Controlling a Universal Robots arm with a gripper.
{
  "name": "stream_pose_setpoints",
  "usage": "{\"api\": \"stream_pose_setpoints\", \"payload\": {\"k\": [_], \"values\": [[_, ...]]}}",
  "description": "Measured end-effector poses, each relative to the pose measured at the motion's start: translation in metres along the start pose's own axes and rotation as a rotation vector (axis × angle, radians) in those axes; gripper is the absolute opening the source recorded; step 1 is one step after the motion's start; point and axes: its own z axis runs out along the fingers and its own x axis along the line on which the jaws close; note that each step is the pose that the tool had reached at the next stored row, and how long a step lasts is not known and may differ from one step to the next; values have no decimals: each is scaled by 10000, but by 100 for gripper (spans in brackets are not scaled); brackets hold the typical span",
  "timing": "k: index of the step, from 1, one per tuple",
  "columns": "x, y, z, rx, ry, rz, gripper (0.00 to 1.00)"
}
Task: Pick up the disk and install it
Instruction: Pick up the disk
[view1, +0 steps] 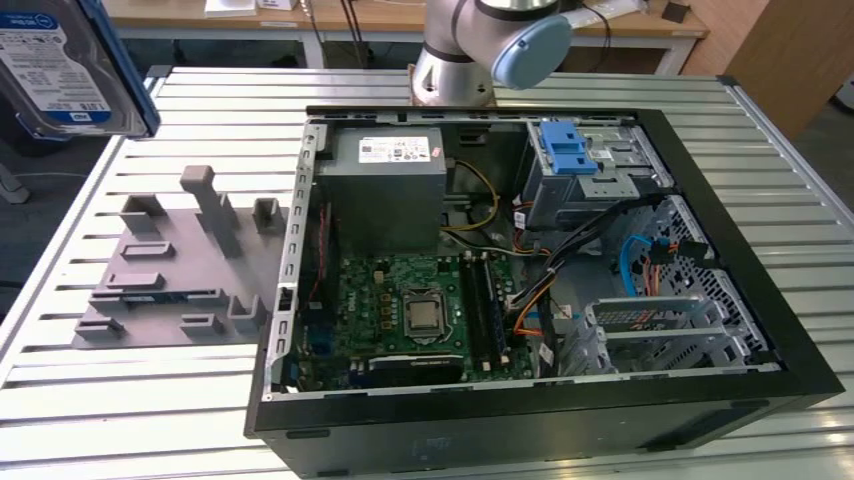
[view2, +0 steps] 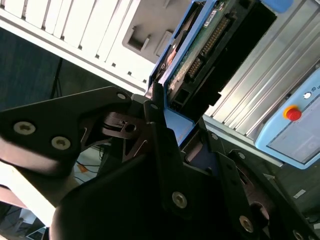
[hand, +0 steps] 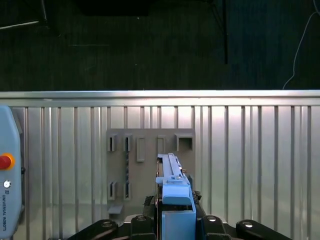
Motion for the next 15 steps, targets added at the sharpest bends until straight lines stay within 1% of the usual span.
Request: {"api": "stream_pose_setpoints", "payload": {"k": [7,12,15], "values": [[50,-182,3,-39,0,0,36],[90,-280,5,-55,0,0,36],[119,-320,6,-59,0,0,36]]}}
